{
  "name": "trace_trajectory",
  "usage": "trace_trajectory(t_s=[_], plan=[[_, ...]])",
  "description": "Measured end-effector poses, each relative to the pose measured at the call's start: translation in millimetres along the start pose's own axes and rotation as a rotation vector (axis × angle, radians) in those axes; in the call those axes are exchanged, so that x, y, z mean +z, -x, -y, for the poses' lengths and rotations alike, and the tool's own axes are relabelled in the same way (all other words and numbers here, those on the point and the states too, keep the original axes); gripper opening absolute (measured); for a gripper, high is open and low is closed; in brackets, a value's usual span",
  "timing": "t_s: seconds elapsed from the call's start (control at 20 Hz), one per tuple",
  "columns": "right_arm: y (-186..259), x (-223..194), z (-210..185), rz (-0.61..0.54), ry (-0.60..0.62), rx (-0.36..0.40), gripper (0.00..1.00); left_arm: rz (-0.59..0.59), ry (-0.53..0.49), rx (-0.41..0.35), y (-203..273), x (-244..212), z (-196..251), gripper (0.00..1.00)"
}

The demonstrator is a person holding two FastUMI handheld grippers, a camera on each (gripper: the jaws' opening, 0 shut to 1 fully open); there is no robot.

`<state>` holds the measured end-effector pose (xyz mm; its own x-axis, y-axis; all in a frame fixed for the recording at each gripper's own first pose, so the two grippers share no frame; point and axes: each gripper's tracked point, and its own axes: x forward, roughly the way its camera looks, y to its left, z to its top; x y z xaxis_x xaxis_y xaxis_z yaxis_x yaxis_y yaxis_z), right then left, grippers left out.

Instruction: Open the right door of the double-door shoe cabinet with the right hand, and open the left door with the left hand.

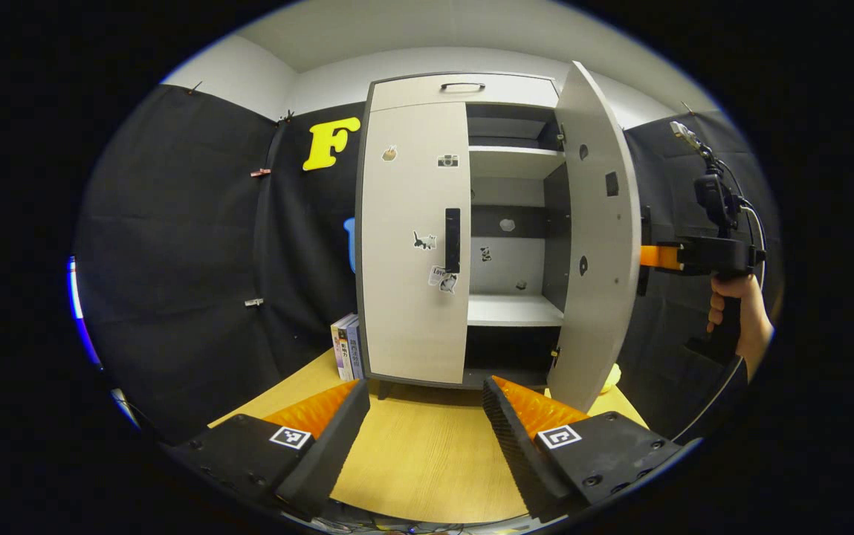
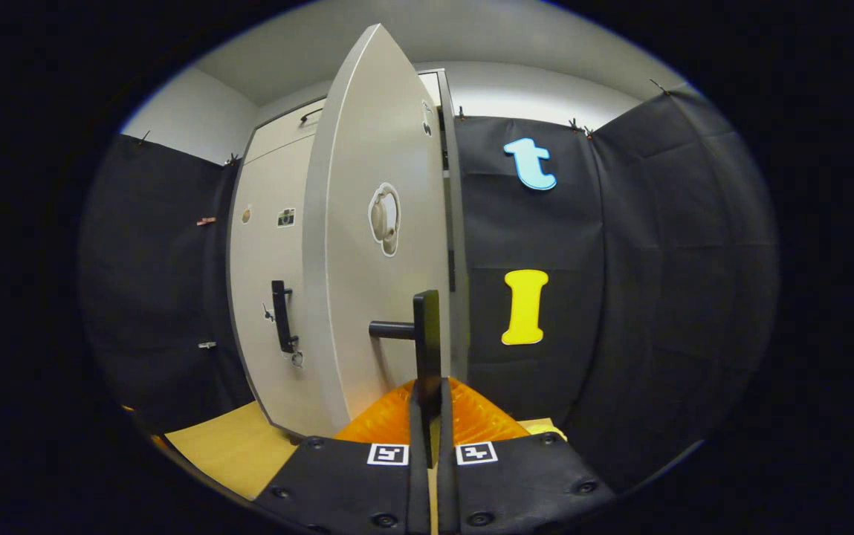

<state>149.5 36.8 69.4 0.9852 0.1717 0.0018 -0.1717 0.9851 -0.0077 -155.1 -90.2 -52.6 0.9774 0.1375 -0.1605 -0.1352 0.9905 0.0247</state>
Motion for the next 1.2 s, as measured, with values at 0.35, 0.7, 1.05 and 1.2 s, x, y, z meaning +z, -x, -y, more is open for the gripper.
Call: trace_trajectory(t_s=[0.35, 0.7, 1.05, 1.2], plan=[[2, -3, 0, -0.019, -0.052, -0.018, 0.07, -0.002, -0.001, -0.04, -27, 9, -16, 0.95], [22, -16, 3, -0.065, -0.036, -0.072, 0.07, 0.012, 0.007, -0.091, -71, 21, -35, 0.95], [72, -38, 0, -0.119, -0.043, -0.122, 0.06, 0.018, -0.046, -0.142, -132, 33, -44, 0.95], [88, -34, -20, -0.079, -0.075, -0.107, 0.06, 0.051, -0.047, -0.177, -164, 55, -39, 0.95]])
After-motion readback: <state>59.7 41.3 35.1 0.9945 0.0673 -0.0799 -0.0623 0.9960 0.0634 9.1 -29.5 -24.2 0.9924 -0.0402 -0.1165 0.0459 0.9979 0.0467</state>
